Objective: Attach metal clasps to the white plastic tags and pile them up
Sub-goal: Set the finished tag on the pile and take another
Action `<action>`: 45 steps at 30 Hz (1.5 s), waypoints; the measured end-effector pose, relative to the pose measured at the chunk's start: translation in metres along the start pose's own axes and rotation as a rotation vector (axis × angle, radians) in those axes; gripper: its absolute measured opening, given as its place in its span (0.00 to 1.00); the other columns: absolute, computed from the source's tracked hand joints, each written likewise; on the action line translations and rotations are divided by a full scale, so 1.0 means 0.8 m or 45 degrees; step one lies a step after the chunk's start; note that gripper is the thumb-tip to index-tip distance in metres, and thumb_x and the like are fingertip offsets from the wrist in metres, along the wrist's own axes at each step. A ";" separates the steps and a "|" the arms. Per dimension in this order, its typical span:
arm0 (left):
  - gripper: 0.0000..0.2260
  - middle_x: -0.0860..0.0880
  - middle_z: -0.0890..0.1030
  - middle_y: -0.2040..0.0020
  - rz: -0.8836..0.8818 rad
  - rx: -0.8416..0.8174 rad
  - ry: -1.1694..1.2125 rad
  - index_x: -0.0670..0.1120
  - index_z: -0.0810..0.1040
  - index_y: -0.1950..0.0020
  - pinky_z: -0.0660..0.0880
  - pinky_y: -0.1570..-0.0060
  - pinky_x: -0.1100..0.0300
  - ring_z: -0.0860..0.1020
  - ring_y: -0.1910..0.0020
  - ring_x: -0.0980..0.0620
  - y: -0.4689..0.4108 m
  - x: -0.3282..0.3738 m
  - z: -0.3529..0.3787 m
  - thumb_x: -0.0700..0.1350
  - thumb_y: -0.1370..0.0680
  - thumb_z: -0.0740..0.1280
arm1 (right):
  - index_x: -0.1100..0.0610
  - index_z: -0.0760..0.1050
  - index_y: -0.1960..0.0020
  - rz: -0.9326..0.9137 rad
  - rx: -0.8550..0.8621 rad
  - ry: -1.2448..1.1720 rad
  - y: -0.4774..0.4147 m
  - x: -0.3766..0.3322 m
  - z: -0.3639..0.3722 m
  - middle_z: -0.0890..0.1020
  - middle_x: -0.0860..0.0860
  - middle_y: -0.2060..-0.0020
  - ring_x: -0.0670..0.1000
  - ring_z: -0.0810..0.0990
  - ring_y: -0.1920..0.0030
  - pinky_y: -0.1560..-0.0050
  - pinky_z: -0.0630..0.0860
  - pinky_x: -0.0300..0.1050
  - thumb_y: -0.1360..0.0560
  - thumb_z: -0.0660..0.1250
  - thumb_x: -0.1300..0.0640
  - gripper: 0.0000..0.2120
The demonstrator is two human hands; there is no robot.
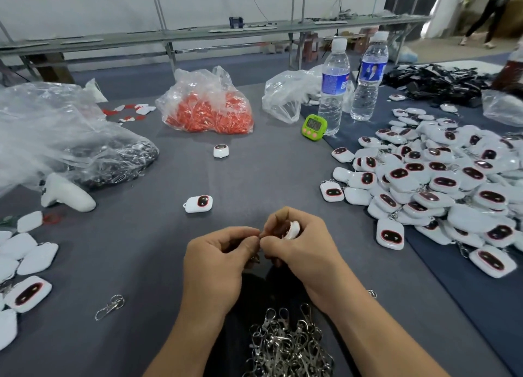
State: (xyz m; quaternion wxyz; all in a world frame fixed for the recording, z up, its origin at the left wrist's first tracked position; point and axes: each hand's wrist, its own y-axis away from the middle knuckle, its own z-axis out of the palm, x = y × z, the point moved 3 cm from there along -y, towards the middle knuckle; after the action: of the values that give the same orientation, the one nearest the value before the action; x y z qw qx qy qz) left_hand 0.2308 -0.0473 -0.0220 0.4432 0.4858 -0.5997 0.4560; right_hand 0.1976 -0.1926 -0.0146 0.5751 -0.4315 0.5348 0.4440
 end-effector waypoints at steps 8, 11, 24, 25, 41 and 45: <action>0.10 0.54 0.87 0.60 -0.091 -0.131 0.042 0.60 0.87 0.56 0.77 0.63 0.70 0.85 0.61 0.57 -0.001 0.005 -0.001 0.43 0.25 0.75 | 0.53 0.79 0.65 -0.043 0.070 0.089 -0.005 0.002 -0.004 0.81 0.52 0.69 0.47 0.77 0.70 0.69 0.73 0.42 0.33 0.73 0.71 0.13; 0.12 0.52 0.87 0.60 -0.105 -0.216 0.061 0.57 0.88 0.54 0.77 0.62 0.69 0.85 0.61 0.56 0.001 0.007 -0.001 0.38 0.26 0.76 | 0.55 0.77 0.65 -0.026 0.095 -0.047 -0.005 -0.003 -0.008 0.80 0.57 0.68 0.50 0.75 0.71 0.71 0.71 0.44 0.32 0.72 0.74 0.15; 0.10 0.65 0.84 0.66 0.119 0.139 -0.323 0.59 0.86 0.62 0.73 0.63 0.77 0.82 0.65 0.67 0.003 0.013 -0.017 0.42 0.30 0.80 | 0.52 0.77 0.66 0.001 0.206 0.115 -0.009 0.004 -0.004 0.81 0.62 0.65 0.50 0.76 0.69 0.66 0.72 0.47 0.33 0.73 0.71 0.14; 0.11 0.65 0.84 0.65 0.135 0.149 -0.322 0.59 0.86 0.62 0.73 0.63 0.77 0.82 0.64 0.67 0.003 0.014 -0.018 0.42 0.30 0.80 | 0.52 0.77 0.66 0.013 0.207 0.132 -0.010 0.005 -0.004 0.82 0.61 0.66 0.50 0.77 0.69 0.67 0.73 0.47 0.33 0.73 0.70 0.14; 0.15 0.58 0.84 0.48 0.674 0.048 -0.743 0.51 0.83 0.39 0.69 0.45 0.71 0.77 0.50 0.60 0.011 0.019 -0.002 0.36 0.22 0.68 | 0.45 0.81 0.59 -0.312 0.210 0.782 0.005 -0.004 0.008 0.83 0.37 0.65 0.41 0.81 0.61 0.61 0.74 0.30 0.30 0.73 0.59 0.08; 0.16 0.57 0.83 0.48 0.660 0.033 -0.694 0.48 0.83 0.38 0.72 0.44 0.70 0.79 0.49 0.60 0.018 0.023 -0.001 0.34 0.22 0.70 | 0.48 0.81 0.60 -0.327 0.210 0.815 0.006 -0.004 0.007 0.82 0.40 0.67 0.44 0.80 0.63 0.63 0.73 0.33 0.30 0.72 0.59 0.05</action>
State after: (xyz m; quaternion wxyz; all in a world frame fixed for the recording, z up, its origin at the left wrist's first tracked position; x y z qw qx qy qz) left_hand 0.2140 -0.0484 -0.0059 0.1309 0.4269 -0.7929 0.4147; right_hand 0.1940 -0.1861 -0.0112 0.4624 -0.5647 0.6633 0.1656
